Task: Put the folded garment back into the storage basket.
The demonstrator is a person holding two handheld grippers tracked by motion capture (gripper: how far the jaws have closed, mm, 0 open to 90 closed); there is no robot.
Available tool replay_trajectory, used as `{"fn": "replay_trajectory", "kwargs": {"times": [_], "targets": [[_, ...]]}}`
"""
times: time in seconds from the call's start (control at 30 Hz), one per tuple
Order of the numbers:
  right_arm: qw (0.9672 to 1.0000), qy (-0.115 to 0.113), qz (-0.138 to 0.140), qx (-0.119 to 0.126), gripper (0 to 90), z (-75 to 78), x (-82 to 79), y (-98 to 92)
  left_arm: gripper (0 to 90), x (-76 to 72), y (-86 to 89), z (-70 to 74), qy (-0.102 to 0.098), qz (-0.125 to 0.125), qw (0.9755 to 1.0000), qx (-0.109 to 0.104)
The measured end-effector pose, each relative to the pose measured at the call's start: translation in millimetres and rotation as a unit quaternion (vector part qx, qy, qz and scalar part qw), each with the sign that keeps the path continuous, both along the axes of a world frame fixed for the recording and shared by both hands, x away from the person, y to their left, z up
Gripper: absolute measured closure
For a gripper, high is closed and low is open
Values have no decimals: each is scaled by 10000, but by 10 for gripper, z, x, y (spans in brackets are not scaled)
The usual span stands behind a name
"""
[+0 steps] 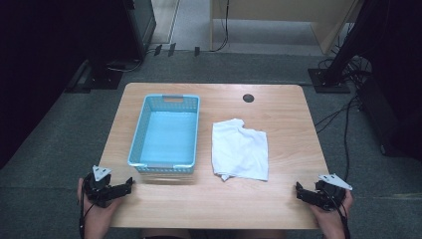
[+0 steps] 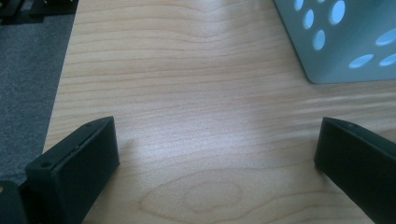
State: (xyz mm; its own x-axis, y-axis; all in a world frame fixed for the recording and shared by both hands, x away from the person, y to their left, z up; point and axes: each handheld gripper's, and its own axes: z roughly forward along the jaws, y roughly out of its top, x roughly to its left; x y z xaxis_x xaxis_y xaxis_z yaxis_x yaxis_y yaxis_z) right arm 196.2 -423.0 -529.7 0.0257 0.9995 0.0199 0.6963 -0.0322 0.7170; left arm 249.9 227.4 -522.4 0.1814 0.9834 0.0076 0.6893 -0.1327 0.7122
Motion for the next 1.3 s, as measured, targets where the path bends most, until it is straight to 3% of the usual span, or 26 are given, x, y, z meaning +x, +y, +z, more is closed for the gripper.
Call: {"fn": "replay_trajectory", "kwargs": {"times": [0.33,0.5,1.3], "targets": [[9999,-17,-136,16,0,4,-3,-17,0,-2,-1,0,-1,7,10000,-1],[9995,-89,-257,134,3,40,-3,-34,0,-2,-1,0,0,6,10000,-1],[9995,-116,-93,285,4,337,131,211,0,-2,-2,0,-3,7,10000,-3]]}}
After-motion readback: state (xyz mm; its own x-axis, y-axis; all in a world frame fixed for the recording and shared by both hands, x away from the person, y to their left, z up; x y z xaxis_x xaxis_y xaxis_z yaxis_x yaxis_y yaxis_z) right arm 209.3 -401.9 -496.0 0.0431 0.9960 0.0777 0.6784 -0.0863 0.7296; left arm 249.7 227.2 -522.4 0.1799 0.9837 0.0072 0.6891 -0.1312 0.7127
